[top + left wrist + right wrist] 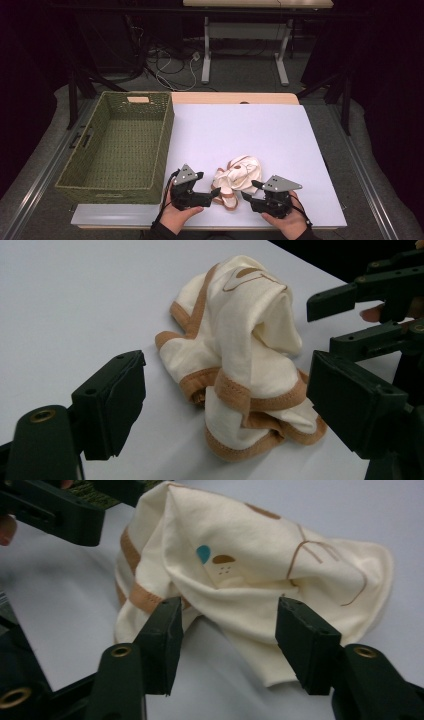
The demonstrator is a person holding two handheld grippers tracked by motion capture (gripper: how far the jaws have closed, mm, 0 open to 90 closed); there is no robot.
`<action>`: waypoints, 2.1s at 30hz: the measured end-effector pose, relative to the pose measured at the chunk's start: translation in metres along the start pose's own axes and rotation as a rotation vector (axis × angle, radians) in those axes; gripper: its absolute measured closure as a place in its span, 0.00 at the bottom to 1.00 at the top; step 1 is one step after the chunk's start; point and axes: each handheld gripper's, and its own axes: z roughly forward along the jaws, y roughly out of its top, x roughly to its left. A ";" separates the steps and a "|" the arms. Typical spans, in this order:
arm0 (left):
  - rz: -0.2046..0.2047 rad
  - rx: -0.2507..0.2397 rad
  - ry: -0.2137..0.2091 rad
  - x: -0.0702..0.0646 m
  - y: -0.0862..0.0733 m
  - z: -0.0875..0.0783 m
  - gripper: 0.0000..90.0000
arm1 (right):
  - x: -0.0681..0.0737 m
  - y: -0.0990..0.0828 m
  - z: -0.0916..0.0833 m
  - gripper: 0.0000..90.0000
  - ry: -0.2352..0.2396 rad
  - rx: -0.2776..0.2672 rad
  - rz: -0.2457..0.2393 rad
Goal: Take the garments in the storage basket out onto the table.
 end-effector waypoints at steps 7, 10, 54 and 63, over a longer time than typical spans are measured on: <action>-0.007 -0.006 0.022 0.003 -0.003 0.001 0.23 | 0.007 0.000 0.003 0.58 0.046 0.017 0.011; -0.012 -0.007 0.023 0.005 -0.003 0.001 0.23 | 0.008 0.001 0.004 0.59 0.067 0.036 0.020; 0.020 0.087 -0.015 0.005 0.000 0.013 0.97 | -0.006 0.012 -0.002 1.00 0.064 0.034 0.067; -0.006 0.039 0.042 0.020 0.018 0.008 0.98 | -0.025 0.017 -0.014 1.00 0.024 -0.006 0.101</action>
